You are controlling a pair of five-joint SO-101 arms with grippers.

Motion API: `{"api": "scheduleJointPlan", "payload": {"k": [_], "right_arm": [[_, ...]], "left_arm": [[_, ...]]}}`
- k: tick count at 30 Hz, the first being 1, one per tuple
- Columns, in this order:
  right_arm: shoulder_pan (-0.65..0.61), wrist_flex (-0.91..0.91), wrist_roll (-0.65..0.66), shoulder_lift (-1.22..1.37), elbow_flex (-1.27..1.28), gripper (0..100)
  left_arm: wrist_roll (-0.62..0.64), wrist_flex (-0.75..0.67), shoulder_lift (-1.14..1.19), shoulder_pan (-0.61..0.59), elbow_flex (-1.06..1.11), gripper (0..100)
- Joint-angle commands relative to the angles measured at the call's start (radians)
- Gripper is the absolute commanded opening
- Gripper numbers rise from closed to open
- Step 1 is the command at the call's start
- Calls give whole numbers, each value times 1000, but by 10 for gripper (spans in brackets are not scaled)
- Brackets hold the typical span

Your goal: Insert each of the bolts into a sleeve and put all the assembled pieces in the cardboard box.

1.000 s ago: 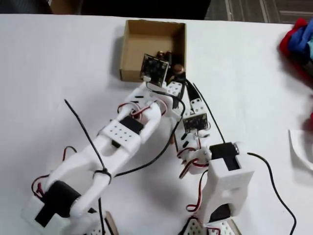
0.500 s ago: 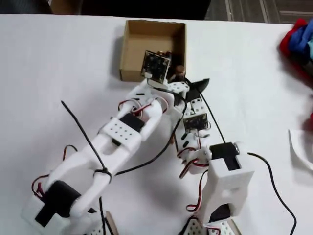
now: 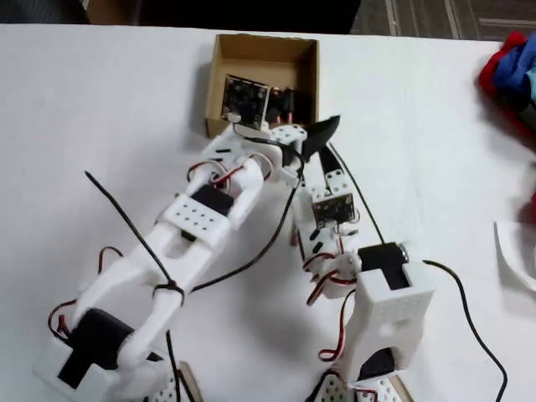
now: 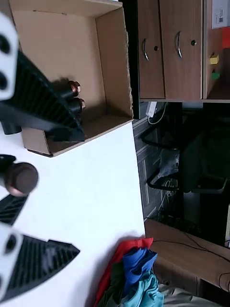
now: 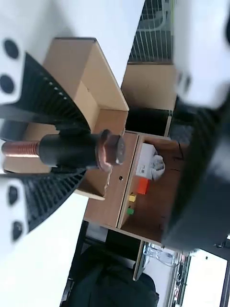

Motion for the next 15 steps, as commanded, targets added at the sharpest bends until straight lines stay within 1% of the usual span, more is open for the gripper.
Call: {"api": "scheduleJointPlan", "payload": {"k": [1, 4, 6, 9, 11, 13, 15], "right_arm": [[1, -18, 5, -8, -11, 21], [1, 36, 5, -13, -11, 21], [8, 108, 3, -24, -21, 21], [44, 209, -2, -82, -46, 21], [58, 315, 2, -148, -78, 21], [59, 484, 3, -226, -133, 21], [53, 697, -2, -306, -213, 21]], "left_arm": [[-2, 2, -25, -28, -51, 331], [2, 17, -55, -94, -53, 331], [5, 98, -109, -155, -67, 331], [5, 305, -210, -250, -85, 330], [5, 437, -265, -304, -79, 330], [5, 571, -311, -353, -79, 330], [0, 692, -354, -393, -79, 330]]}}
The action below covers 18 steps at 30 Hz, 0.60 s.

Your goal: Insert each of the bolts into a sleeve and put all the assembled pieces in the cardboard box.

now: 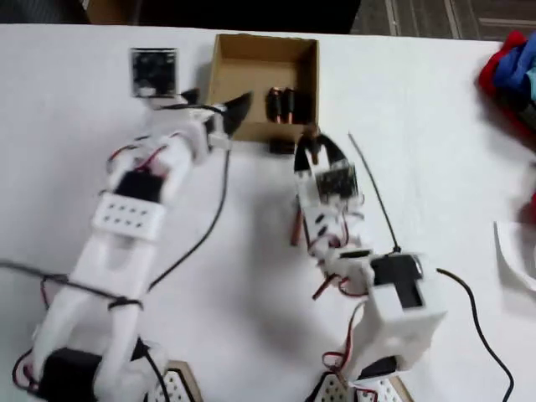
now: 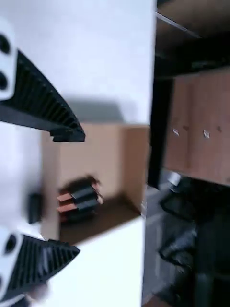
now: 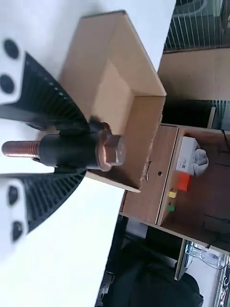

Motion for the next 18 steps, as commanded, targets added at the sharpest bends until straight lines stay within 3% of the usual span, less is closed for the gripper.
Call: {"api": "scheduleJointPlan", "payload": {"k": [1, 5, 9, 14, 18], "right_arm": [[4, 367, -3, -188, -169, 21], [-36, 760, -5, -280, -358, 21], [-59, 990, -26, -314, -493, 21], [-61, 1190, -298, -298, -667, 21], [-116, 1388, -296, -157, -881, 21]], "left_arm": [[-2, 232, -120, -80, -45, 330], [-3, 400, -192, -155, -45, 330], [-14, 503, -204, -212, -44, 330], [-247, 608, -206, -256, -44, 312], [-390, 612, -204, -273, -44, 168]]}}
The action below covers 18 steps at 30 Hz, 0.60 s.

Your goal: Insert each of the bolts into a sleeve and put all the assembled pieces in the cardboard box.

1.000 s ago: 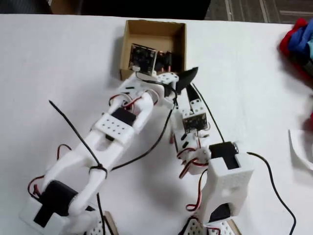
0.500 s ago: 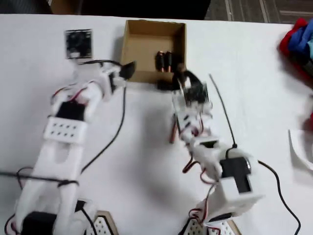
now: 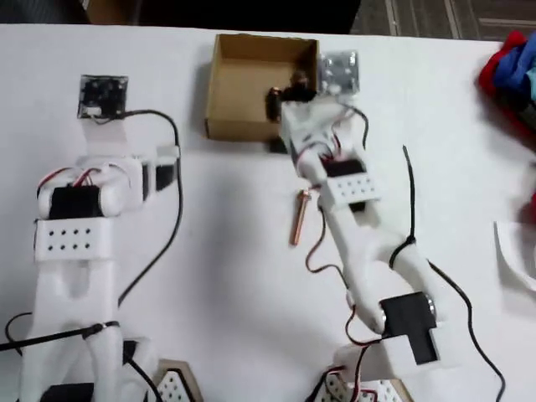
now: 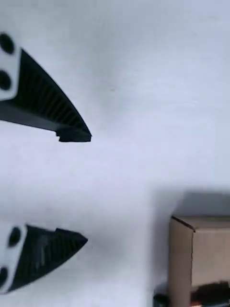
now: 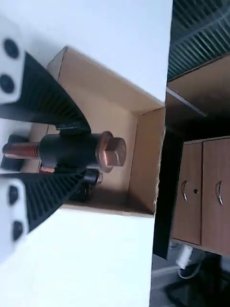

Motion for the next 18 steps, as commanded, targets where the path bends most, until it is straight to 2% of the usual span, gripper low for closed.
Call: {"api": "scheduleJointPlan", "payload": {"k": [1, 3, 6, 13, 15, 18], "right_arm": [[-51, 160, 3, 107, -265, 21], [-65, 274, 43, 217, -433, 21], [-76, 498, 57, 375, -726, 21], [-82, 792, 61, 773, -1439, 21], [-81, 852, 61, 883, -1611, 21], [-76, 863, 57, 1030, -1806, 21]], "left_arm": [[-89, 8, -40, -15, -44, 128], [-89, 6, -40, -15, -44, 70], [-91, -28, -40, -15, -31, 74], [-86, -417, -40, -12, 286, 187], [-44, -531, -40, -12, 380, 196], [-15, -598, -41, -12, 426, 196]]}}
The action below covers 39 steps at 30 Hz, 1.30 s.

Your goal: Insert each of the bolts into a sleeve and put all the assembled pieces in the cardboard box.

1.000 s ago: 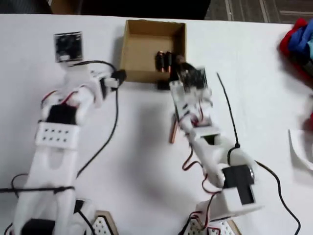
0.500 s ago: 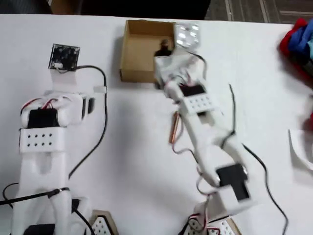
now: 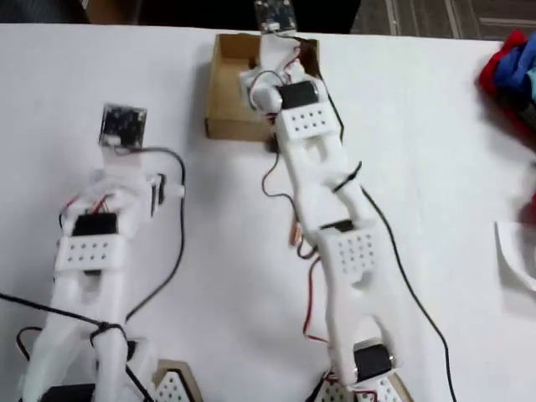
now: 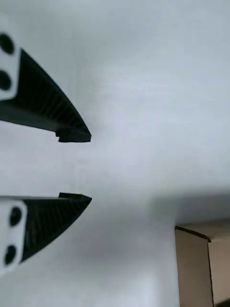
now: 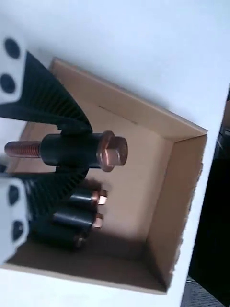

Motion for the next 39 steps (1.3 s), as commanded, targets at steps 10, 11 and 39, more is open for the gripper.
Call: {"api": "scheduleJointPlan", "payload": {"k": [10, 11, 39], "right_arm": [[24, -31, 6, 282, -422, 21], [30, -15, 6, 282, -422, 21], [25, -113, 5, 344, -333, 21]], "left_arm": [[21, -92, -34, -9, 74, 196], [21, -92, -34, -9, 74, 196], [18, -226, -34, -9, 156, 196]]}}
